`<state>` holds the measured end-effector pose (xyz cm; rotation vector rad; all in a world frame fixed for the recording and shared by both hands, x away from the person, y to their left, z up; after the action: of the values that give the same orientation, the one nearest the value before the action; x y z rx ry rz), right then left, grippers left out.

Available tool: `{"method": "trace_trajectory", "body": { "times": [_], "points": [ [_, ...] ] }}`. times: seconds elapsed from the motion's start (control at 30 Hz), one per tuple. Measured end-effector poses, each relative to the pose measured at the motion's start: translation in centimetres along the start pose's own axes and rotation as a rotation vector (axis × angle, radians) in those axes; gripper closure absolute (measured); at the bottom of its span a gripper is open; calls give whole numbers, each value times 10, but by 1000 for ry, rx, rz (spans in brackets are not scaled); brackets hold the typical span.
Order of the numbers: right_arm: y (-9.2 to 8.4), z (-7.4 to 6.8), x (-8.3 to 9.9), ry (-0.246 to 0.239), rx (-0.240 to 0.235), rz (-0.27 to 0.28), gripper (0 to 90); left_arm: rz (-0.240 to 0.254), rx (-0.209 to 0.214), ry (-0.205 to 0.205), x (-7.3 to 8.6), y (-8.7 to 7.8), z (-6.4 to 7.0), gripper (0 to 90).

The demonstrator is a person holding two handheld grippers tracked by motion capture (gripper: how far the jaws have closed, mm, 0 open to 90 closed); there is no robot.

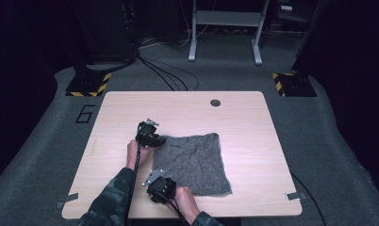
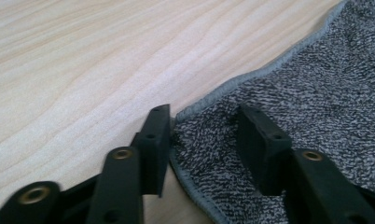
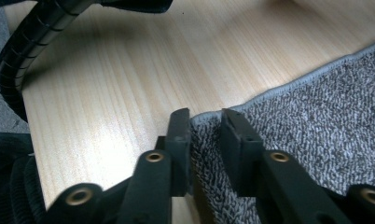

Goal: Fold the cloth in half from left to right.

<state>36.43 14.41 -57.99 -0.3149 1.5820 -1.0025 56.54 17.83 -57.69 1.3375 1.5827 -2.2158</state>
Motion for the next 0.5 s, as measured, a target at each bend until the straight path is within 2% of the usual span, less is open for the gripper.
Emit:
{"method": "trace_trajectory", "body": {
  "times": [0.1,0.13,0.2,0.23,0.3,0.37,0.43,0.5],
  "points": [
    [1,1,0,-5,0,6,806,-1,-3,16,-1,1,1,639],
    [2,1,-1,-9,5,24,831,3,-3,17,-1,1,1,670],
    [1,1,0,1,9,21,855,-2,1,20,-1,1,3,734],
    [0,1,0,-10,13,22,860,-2,-2,23,-1,2,3,756],
    [0,0,0,5,8,29,865,-1,-3,23,-2,2,3,781],
    [-3,0,1,-2,-2,30,867,-3,-5,25,-2,2,3,798],
    [-8,0,0,21,-11,48,868,0,-9,26,-3,3,3,807],
    [-14,2,-1,25,-12,71,869,-12,-8,22,-3,2,2,809]
  ]
}}
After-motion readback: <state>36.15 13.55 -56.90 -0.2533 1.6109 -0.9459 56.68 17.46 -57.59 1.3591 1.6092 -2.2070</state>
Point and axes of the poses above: each handheld gripper's, and its own axes: y roughly forward along the jaws, x roughly out of its underside, z roughly to its right, the point moved 9 cm from there along y, roughly forward along the jaws, and after that the axes turned 4 degrees about z, right-handed, at the moved point
